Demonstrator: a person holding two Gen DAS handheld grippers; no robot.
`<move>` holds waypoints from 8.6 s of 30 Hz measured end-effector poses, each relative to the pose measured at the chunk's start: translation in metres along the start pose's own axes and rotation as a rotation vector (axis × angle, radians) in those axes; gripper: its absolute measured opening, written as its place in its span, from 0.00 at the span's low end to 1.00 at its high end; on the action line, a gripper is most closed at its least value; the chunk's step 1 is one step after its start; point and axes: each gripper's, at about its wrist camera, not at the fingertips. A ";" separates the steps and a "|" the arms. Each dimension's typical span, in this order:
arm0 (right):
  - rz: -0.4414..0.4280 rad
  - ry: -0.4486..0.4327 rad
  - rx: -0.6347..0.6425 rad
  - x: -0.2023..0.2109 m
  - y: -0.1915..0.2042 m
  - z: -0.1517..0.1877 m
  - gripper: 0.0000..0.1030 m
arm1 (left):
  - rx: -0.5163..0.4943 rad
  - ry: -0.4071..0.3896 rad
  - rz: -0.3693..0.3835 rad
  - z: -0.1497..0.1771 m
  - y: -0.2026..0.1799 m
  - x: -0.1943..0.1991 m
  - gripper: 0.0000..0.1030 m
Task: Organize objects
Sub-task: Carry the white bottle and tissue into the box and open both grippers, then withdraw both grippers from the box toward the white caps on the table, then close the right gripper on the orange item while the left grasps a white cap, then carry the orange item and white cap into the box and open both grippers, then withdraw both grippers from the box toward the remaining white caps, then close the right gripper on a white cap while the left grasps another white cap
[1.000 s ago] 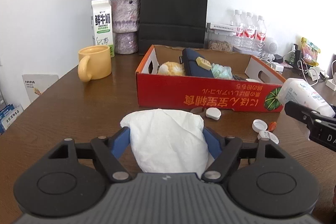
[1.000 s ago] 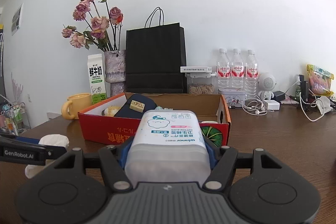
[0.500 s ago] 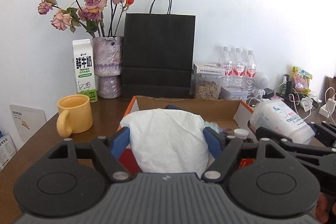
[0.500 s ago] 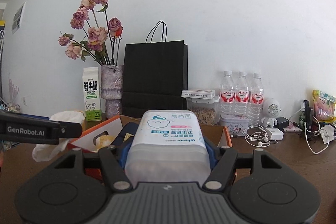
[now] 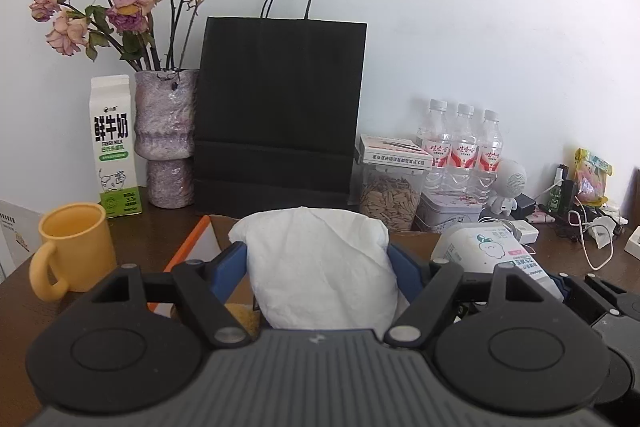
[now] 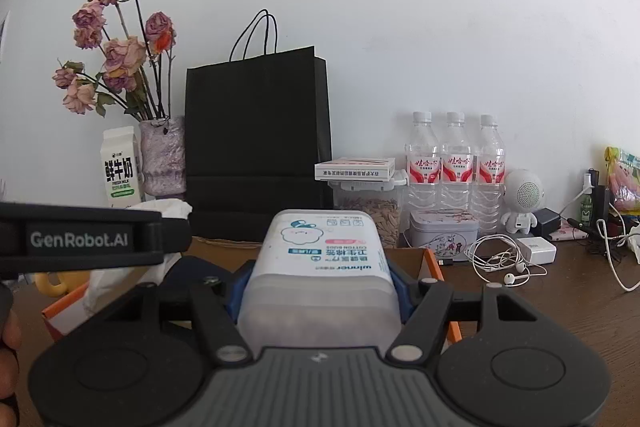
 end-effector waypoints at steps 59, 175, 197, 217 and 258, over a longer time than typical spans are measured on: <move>-0.046 0.159 0.116 0.111 -0.007 0.042 0.99 | -0.043 0.085 -0.031 0.069 0.064 0.102 1.00; -0.100 -0.047 0.131 0.090 0.014 -0.024 0.09 | -0.035 -0.033 0.099 0.004 0.034 0.069 0.06; -0.094 0.061 0.067 0.007 0.008 0.008 0.09 | -0.018 0.013 0.049 0.014 0.046 -0.003 0.06; -0.010 0.015 0.079 0.023 0.005 0.010 1.00 | -0.046 -0.033 -0.038 0.017 0.046 0.008 1.00; -0.139 0.299 0.073 0.097 0.022 0.049 0.60 | -0.040 0.205 0.034 0.076 0.066 0.097 1.00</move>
Point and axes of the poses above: each gripper's, at about its wrist camera, not at the fingertips, and x roughly against the way its jaws point, y to its left, z to its underside, and after that the axes turned 11 degrees about -y, right-handed
